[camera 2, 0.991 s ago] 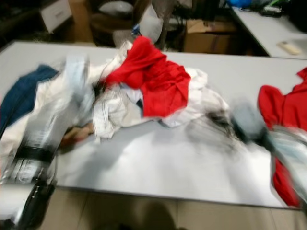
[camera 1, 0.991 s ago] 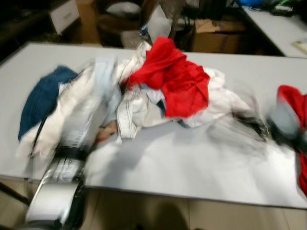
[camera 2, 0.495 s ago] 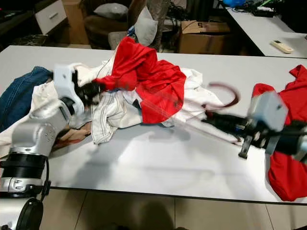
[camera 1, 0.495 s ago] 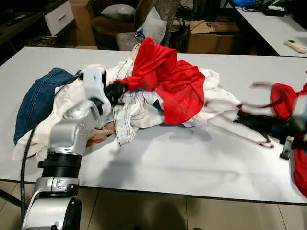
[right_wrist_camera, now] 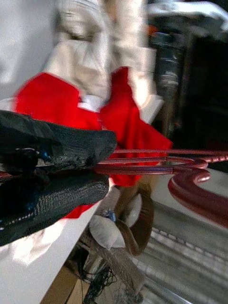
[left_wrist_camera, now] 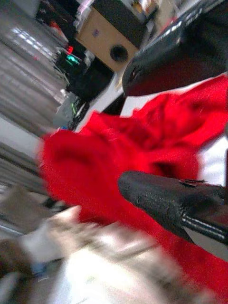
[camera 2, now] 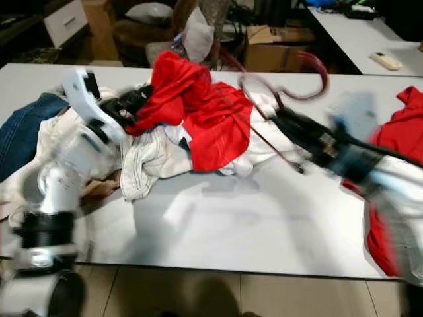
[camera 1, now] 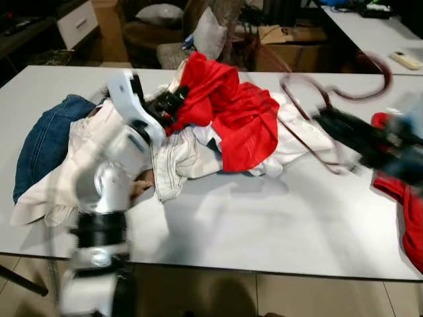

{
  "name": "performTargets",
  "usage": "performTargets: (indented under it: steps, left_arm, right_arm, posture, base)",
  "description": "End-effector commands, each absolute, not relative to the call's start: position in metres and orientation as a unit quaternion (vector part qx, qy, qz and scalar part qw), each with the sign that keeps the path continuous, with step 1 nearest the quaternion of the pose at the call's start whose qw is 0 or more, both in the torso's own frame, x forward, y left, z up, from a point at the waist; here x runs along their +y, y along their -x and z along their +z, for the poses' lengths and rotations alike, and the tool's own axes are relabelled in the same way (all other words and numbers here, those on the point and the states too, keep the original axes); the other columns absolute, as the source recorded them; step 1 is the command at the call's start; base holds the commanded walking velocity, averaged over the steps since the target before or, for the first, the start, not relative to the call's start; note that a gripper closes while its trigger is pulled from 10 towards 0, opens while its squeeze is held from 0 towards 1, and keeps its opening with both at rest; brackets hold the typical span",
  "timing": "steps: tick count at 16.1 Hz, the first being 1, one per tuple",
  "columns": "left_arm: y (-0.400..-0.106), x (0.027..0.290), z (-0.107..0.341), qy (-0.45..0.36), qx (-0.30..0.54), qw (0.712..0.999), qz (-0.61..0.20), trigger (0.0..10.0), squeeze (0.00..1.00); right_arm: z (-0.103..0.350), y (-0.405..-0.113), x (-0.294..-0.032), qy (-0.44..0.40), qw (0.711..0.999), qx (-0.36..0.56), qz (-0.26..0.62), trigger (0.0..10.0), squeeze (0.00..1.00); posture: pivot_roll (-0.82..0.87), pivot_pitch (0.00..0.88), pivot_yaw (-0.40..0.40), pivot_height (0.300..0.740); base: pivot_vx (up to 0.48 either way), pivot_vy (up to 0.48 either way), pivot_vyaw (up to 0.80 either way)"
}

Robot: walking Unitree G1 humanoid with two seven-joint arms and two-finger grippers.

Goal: Hang hanger

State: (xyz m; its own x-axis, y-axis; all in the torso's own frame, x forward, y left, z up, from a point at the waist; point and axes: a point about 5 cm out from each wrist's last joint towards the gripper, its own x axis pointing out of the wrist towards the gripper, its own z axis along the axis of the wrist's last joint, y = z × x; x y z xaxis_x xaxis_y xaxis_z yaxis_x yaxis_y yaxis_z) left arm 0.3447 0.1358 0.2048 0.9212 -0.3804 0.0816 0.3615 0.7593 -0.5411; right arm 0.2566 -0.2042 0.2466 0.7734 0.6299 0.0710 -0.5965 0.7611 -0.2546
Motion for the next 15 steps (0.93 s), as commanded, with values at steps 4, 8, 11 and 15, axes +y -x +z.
performTargets:
  steps: [4, 8, 11, 15]
  left_arm:
    - [-0.316, 0.122, 0.183, 0.342, 0.098, 0.914, -0.198, 10.0, 0.0]
    - [-0.307, 0.128, 0.187, 0.301, 0.069, 0.938, -0.157, 10.0, 0.0]
    - [-0.307, 0.138, 0.197, 0.279, 0.023, 0.952, -0.123, 10.0, 0.0]
    - [-0.298, 0.143, 0.198, 0.186, -0.016, 0.97, -0.157, 10.0, 0.0]
  right_arm:
    - [0.234, -0.257, -0.171, 0.073, 0.945, -0.074, 0.309, 10.0, 0.0]
    - [0.218, -0.252, -0.162, 0.046, 0.963, -0.053, 0.259, 10.0, 0.0]
    - [0.212, -0.251, -0.165, 0.033, 0.978, -0.059, 0.2, 10.0, 0.0]
    - [0.206, -0.245, -0.18, 0.029, 0.994, -0.065, 0.083, 10.0, 0.0]
  posture:
    - [-0.15, 0.023, 0.059, 0.74]
    - [-0.15, 0.053, 0.056, 0.74]
    - [-0.16, 0.055, 0.064, 0.74]
    - [-0.17, 0.043, 0.078, 0.74]
  base:
    - [0.0, 0.0, 0.0]
    - [0.0, 0.0, 0.0]
    - [0.0, 0.0, 0.0]
    - [0.0, 0.0, 0.0]
